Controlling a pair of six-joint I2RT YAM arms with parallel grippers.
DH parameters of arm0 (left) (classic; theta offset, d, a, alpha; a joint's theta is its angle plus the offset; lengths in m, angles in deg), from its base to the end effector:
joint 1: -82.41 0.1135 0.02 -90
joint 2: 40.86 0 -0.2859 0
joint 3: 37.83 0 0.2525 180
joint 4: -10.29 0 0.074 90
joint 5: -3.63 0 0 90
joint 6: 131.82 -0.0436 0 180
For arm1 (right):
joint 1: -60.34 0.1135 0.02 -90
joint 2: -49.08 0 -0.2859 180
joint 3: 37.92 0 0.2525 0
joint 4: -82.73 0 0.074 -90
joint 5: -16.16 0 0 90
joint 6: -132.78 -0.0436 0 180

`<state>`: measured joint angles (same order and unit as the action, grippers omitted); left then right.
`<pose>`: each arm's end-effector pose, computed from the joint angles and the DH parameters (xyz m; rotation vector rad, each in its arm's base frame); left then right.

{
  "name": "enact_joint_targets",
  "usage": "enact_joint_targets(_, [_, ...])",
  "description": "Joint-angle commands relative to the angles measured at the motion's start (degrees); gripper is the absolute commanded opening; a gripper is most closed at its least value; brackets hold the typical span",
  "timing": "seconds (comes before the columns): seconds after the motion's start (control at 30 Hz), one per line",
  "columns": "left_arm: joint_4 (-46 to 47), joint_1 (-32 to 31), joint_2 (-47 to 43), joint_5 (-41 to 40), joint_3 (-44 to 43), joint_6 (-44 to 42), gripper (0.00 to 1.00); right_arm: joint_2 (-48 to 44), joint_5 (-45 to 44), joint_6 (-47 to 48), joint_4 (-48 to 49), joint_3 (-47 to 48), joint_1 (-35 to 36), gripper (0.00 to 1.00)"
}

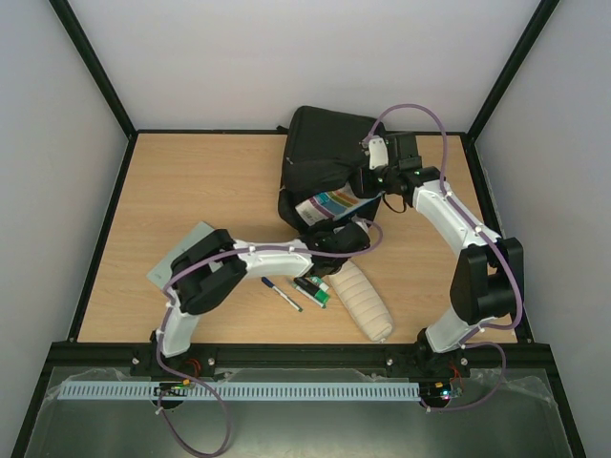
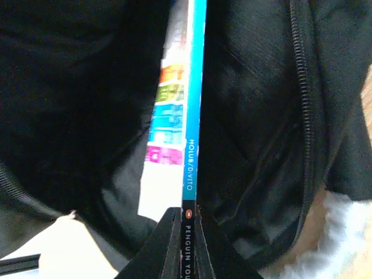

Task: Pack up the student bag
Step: Pick up the book from the student bag.

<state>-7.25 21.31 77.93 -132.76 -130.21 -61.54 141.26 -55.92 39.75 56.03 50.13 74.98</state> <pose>0.2493 -0.3864 0.1795 1.0590 1.8277 0.5210 0.3661 0.1095 0.3218 -0.4020 2.0834 0.5135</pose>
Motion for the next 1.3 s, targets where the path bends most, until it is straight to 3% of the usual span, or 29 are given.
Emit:
enact_joint_targets(0.0, [-0.2, -1.6, -10.9, -3.9, 2.0, 1.7, 0.02, -1.6, 0.4, -0.3, 2.3, -0.1, 0.0, 0.01])
enact_joint_targets(0.17, [-7.4, -2.1, -20.6, -0.7, 4.4, 4.9, 0.02, -0.9, -1.2, -0.2, 2.5, 1.3, -0.1, 0.01])
enact_joint_targets(0.47, [-26.3, -2.4, -36.1, 12.7, 3.6, 15.8, 0.03, -0.7, -1.7, 0.1, 2.4, 1.8, -0.1, 0.01])
enact_joint_targets(0.67, [-30.0, -1.1, -43.5, 32.6, 5.5, 23.4, 0.02, -0.3, -1.3, -0.3, 2.0, 2.4, -0.2, 0.01])
enact_joint_targets(0.83, [-24.4, 5.2, -48.8, 51.1, 12.3, 31.4, 0.02, -0.6, -1.3, -0.5, 1.8, 2.5, -0.1, 0.01])
enact_joint_targets(1.0, [-10.5, 14.4, -54.0, 73.0, 23.0, 42.8, 0.02, -1.0, -0.9, -0.4, 1.7, 2.6, -0.1, 0.01])
enact_joint_targets(1.13, [0.1, 17.4, -53.9, 81.9, 29.2, 50.4, 0.02, -1.1, -1.1, -0.2, 1.8, 2.3, -0.2, 0.01])
enact_joint_targets(1.27, [6.4, 19.7, -52.5, 87.2, 29.8, 55.4, 0.02, -1.2, -0.9, -0.4, 1.8, 2.2, -0.1, 0.01])
